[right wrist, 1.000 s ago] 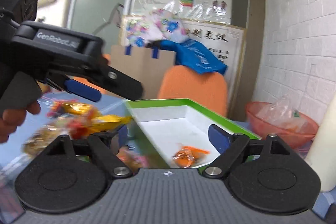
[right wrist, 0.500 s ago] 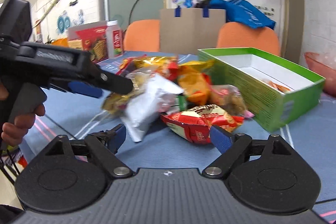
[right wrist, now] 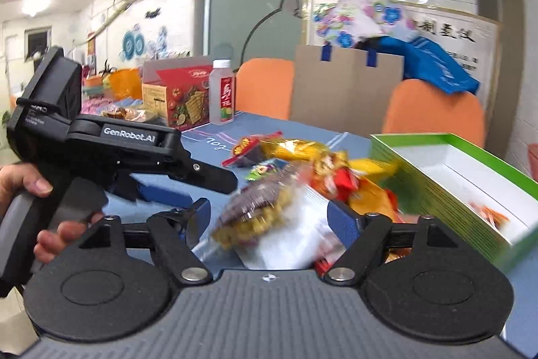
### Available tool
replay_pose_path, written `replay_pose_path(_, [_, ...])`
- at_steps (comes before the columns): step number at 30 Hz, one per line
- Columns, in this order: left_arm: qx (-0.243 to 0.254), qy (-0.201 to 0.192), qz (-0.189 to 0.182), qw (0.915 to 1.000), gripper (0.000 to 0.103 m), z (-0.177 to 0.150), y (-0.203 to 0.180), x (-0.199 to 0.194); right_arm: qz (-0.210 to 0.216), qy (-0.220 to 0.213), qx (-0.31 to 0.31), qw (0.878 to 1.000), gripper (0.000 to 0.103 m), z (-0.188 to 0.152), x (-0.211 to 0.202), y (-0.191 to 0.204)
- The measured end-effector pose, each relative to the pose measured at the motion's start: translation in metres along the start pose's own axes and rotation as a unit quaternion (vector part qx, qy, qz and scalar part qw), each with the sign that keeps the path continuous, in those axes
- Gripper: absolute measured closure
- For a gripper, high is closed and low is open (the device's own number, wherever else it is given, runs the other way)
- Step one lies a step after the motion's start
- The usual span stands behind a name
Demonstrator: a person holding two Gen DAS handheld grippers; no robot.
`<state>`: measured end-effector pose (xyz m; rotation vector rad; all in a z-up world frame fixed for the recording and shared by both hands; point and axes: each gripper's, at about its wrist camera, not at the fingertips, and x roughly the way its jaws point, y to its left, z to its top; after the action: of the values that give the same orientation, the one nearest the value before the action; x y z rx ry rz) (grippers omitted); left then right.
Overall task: Organize snacks
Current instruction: 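Grasp the brown-printed cookie bag with the left gripper, then move the cookie bag into the green box and release it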
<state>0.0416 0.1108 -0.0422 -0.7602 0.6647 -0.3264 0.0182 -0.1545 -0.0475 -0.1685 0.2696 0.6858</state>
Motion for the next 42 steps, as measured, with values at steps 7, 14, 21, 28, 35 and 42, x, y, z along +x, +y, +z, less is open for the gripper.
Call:
replay_pose_path(7, [-0.005, 0.011, -0.024, 0.9996, 0.0, 0.002, 0.004, 0.011, -0.012, 0.038, 0.002, 0.999, 0.02, -0.011, 0.026, -0.001])
replay_pose_path(14, [0.009, 0.01, -0.033, 0.9994, 0.007, -0.01, -0.002, 0.016, -0.004, 0.052, 0.015, 0.999, 0.034, -0.024, 0.001, -0.008])
replay_pose_path(21, [0.015, 0.003, -0.017, 0.9997, 0.027, -0.019, -0.011, 0.015, 0.005, 0.053, 0.036, 0.998, 0.028, -0.027, 0.006, -0.009])
replay_pose_path(28, [0.073, -0.031, -0.013, 0.9967, 0.054, -0.016, -0.061, -0.014, 0.019, 0.017, 0.056, 0.998, 0.04, -0.016, -0.022, -0.016])
replay_pose_path(35, [0.166, -0.053, -0.068, 0.9823, 0.055, 0.015, -0.136, 0.011, -0.023, -0.069, 0.075, 0.994, 0.04, 0.018, -0.053, -0.058])
replay_pose_path(42, [0.187, -0.014, -0.09, 0.9782, 0.054, 0.036, -0.176, 0.101, -0.098, -0.079, 0.105, 0.986, 0.04, 0.022, -0.039, -0.121])
